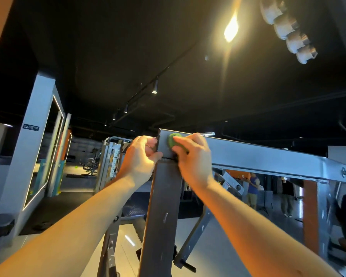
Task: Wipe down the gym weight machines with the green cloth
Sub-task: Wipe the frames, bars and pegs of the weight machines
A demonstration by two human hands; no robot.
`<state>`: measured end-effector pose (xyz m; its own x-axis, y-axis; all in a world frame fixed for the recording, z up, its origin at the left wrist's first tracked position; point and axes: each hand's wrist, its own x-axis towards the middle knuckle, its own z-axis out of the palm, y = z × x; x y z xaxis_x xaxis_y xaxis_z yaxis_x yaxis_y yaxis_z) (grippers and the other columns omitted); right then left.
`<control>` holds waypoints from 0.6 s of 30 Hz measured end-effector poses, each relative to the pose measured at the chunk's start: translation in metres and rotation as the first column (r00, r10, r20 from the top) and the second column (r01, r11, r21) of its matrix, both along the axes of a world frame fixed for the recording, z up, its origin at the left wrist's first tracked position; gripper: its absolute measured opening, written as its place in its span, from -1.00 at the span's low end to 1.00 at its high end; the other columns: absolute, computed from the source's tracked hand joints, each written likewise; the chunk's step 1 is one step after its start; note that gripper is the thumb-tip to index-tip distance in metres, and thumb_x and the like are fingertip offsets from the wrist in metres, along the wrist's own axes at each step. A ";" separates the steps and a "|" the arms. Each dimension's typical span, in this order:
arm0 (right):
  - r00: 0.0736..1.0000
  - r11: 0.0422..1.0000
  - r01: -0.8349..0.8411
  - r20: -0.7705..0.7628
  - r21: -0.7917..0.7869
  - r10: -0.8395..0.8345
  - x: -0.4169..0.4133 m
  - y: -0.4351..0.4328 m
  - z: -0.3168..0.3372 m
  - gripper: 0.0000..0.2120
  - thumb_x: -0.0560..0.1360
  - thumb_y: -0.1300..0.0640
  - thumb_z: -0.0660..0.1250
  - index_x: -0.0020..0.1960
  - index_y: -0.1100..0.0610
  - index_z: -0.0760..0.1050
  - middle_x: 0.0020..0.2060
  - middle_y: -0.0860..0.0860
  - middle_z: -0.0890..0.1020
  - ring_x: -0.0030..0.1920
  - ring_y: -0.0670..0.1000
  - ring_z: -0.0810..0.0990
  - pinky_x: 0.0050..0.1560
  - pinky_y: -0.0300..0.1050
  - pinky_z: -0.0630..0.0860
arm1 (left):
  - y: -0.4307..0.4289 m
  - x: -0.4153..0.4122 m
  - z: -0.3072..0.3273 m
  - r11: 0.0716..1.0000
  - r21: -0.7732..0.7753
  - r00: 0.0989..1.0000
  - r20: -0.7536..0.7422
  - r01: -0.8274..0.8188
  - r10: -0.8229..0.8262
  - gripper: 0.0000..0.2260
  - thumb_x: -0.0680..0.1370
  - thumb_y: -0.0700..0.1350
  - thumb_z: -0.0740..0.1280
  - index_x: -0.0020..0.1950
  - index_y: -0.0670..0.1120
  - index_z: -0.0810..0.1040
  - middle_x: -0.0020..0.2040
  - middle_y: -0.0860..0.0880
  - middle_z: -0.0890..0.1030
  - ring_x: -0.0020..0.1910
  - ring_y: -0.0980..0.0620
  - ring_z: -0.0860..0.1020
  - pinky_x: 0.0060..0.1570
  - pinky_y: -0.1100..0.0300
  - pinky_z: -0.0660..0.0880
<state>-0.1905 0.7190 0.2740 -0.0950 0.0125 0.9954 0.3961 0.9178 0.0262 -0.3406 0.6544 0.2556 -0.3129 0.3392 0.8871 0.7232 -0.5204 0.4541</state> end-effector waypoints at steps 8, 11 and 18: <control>0.983 1.000 -0.014 -0.185 0.014 0.017 -0.039 -0.004 -0.019 -0.78 0.54 0.33 0.43 0.14 0.15 0.70 -0.04 0.04 0.57 0.05 0.01 0.47 0.06 -0.21 0.48 | 0.003 -0.015 -0.023 0.996 -0.039 0.994 0.080 0.075 -0.072 -0.80 0.59 -0.23 0.43 0.19 -0.05 0.59 0.01 0.11 0.59 -0.05 0.14 0.59 -0.14 0.52 0.46; 0.995 0.994 -0.039 0.094 0.099 0.030 -0.030 -0.008 -0.021 -0.80 0.53 0.28 0.45 0.14 0.17 0.71 -0.03 0.06 0.57 0.05 -0.03 0.44 0.07 -0.31 0.47 | 0.005 -0.021 -0.034 0.987 -0.099 0.989 0.090 0.127 -0.118 -0.85 0.59 -0.26 0.42 0.14 -0.10 0.63 0.01 0.06 0.61 -0.04 0.15 0.60 -0.09 0.36 0.56; 0.982 0.996 0.078 -0.176 0.037 -0.071 -0.025 0.002 0.025 -0.83 0.55 0.29 0.43 0.11 0.16 0.71 -0.07 0.05 0.57 0.04 0.11 0.47 -0.01 0.04 0.54 | 0.004 -0.015 -0.048 0.987 -0.157 0.999 0.029 0.037 -0.033 -0.80 0.60 -0.10 0.42 0.22 0.05 0.60 0.10 0.12 0.59 0.12 0.15 0.56 0.03 0.37 0.48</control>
